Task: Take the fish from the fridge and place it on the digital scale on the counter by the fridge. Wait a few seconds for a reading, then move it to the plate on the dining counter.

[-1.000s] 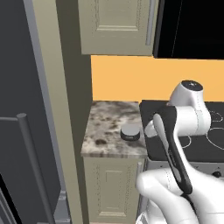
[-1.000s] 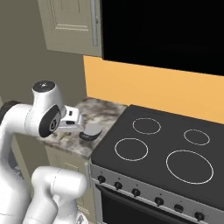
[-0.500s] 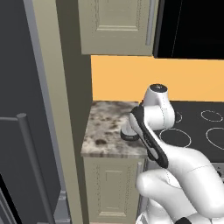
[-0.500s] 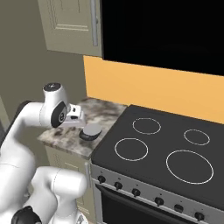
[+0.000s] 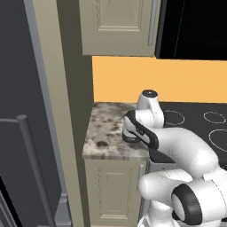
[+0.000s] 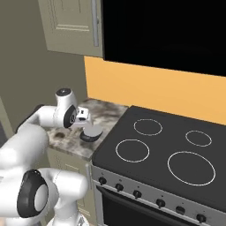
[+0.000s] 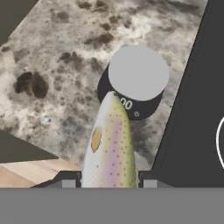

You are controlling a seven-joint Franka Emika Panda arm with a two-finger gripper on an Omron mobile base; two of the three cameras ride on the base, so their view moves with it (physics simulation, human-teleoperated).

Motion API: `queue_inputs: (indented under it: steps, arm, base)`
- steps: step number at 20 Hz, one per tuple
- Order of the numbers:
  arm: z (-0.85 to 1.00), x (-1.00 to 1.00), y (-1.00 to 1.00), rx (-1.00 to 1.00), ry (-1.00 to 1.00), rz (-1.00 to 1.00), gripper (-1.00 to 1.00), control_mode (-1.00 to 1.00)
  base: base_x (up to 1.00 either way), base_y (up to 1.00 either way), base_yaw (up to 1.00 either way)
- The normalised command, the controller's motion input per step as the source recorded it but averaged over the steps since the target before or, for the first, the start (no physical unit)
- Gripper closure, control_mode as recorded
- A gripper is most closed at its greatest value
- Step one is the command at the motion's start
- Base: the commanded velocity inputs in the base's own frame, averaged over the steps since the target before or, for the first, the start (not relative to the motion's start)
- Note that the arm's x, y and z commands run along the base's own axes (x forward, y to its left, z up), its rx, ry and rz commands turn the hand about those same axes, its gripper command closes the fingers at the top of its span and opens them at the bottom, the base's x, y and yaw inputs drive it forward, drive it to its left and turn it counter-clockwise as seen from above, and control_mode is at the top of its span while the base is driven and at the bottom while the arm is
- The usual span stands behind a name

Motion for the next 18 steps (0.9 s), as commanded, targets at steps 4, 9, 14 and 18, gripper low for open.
queue_inputs:
  steps: [4, 9, 14, 18]
  arm:
    - [-0.27, 0.75, 0.00, 0.00, 0.00, 0.00, 1.00, -1.00]
    - [-0.26, 0.42, 0.00, 0.00, 0.08, 0.00, 1.00, -1.00]
    - [-0.05, 0.26, -0.02, -0.01, 0.11, 0.00, 1.00, -1.00]
    - [-0.04, 0.15, -0.07, 0.00, 0.02, 0.00, 1.00, -1.00]
  base:
    - [0.00, 0.00, 0.00]
    - [0.00, 0.00, 0.00]
    - [0.00, 0.00, 0.00]
    - [0.00, 0.00, 0.00]
